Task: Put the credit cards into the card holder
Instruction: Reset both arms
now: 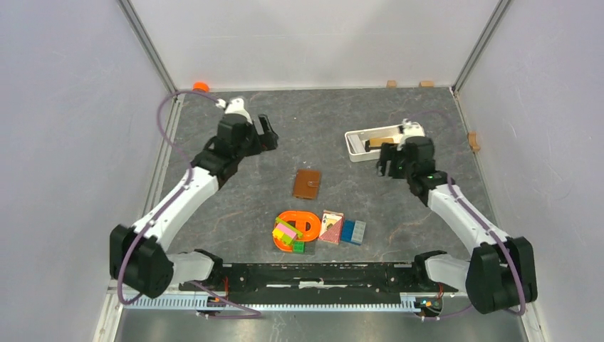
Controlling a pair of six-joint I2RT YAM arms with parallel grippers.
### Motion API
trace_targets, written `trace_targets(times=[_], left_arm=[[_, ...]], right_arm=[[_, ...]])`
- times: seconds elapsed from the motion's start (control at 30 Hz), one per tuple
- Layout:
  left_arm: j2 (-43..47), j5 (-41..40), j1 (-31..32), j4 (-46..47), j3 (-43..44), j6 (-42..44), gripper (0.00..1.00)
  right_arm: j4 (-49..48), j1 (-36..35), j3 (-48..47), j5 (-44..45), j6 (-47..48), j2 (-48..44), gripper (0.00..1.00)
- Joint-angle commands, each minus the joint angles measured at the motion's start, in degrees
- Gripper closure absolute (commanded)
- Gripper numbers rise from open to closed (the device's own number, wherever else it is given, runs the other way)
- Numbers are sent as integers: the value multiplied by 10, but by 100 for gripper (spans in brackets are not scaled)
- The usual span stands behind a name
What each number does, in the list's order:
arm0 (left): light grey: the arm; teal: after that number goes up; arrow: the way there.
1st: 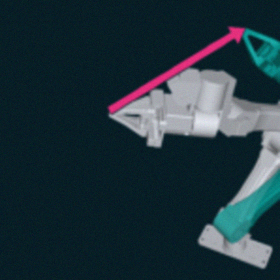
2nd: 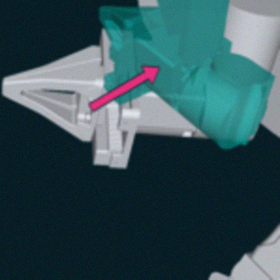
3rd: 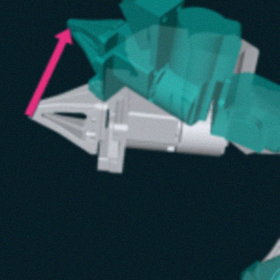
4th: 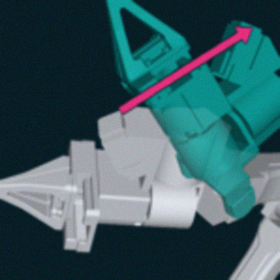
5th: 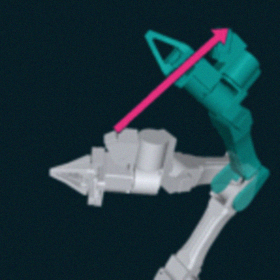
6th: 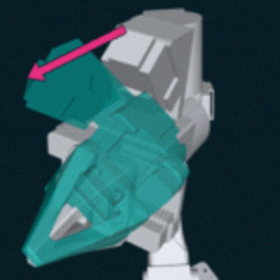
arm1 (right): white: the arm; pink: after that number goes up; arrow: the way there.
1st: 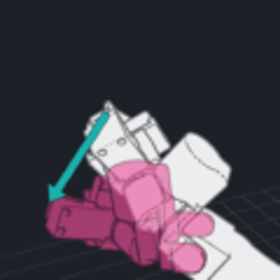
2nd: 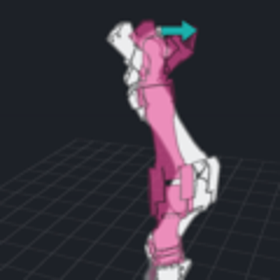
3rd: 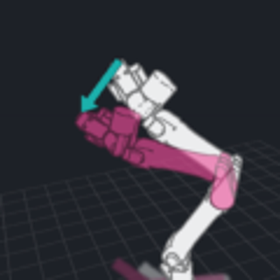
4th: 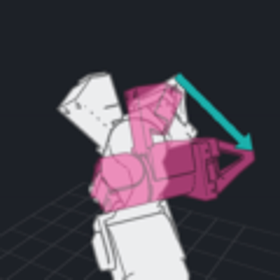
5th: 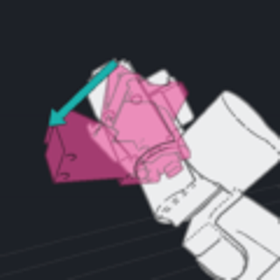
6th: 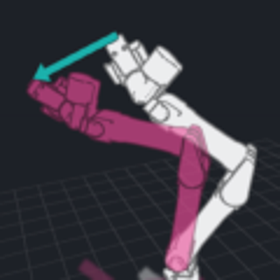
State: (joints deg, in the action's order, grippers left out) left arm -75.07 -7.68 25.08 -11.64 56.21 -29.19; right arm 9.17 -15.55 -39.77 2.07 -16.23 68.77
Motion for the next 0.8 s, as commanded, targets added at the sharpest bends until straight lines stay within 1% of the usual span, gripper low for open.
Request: trace_targets(times=[0.0,0.1,0.2,0.33,0.4,0.5,0.77], left_arm=[[93,-78,-19,-136,64,105,0],[155,-111,-19,-161,63,154,0],[214,-127,-19,-167,41,175,0],[279,-137,-19,-167,-13,171,0],[303,-135,-19,-168,-33,168,0],[327,-134,-19,-162,-49,172,0],[322,-135,-19,-168,-44,164,0]], right_arm=[[6,64,-29,31,61,-79,17],[-20,68,-15,125,103,-140,17],[-75,67,27,178,148,-203,17],[-204,67,126,173,196,-296,17],[-243,67,170,171,201,-331,17],[-259,67,187,161,201,-345,16],[-252,67,188,149,196,-347,16]])
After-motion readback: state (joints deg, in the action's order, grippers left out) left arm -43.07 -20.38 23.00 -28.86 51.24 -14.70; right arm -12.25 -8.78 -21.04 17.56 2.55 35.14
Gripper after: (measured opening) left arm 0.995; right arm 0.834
